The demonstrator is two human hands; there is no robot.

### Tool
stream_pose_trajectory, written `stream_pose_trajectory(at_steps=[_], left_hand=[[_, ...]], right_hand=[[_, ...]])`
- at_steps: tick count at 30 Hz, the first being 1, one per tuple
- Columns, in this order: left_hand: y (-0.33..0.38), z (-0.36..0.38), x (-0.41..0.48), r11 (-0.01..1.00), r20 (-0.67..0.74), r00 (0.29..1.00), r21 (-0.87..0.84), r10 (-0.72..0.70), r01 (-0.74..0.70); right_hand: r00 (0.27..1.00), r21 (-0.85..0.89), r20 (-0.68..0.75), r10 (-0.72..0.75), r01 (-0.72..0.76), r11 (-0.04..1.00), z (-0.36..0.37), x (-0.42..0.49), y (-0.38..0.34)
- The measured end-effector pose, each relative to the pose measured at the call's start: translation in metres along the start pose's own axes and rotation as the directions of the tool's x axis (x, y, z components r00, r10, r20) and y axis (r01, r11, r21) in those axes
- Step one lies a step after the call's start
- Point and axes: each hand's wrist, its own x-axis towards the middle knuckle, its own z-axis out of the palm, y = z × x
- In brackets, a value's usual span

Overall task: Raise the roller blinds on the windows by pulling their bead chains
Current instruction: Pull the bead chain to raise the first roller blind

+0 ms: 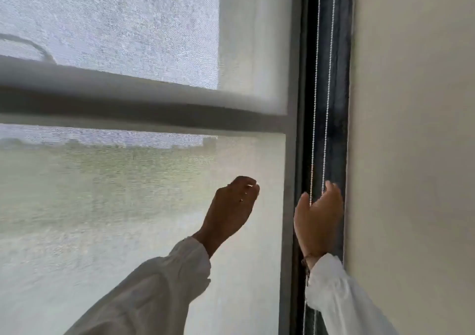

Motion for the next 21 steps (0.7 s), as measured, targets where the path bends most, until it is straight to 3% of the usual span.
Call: stream_pose_trajectory(at_steps=[8, 13, 21], left_hand=[[-0.001, 0.086, 0.06, 0.989, 0.187, 0.982, -0.137, -0.035, 0.061], [-0.005, 0.122, 0.08, 0.949, 0.209, 0.973, -0.272, -0.102, 0.158], [0.002, 0.151, 0.103, 0.885, 0.267, 0.945, -0.371, -0.188, 0.281]], right_hand=[[0.99, 0.021, 0.041, 0.138, -0.139, 0.99, 0.029, 0.053, 0.05], [0.975, 0.119, 0.142, 0.169, -0.186, 0.975, 0.039, 0.071, 0.061], [0.97, 0.06, 0.182, 0.161, -0.175, 0.983, 0.052, 0.084, 0.071]])
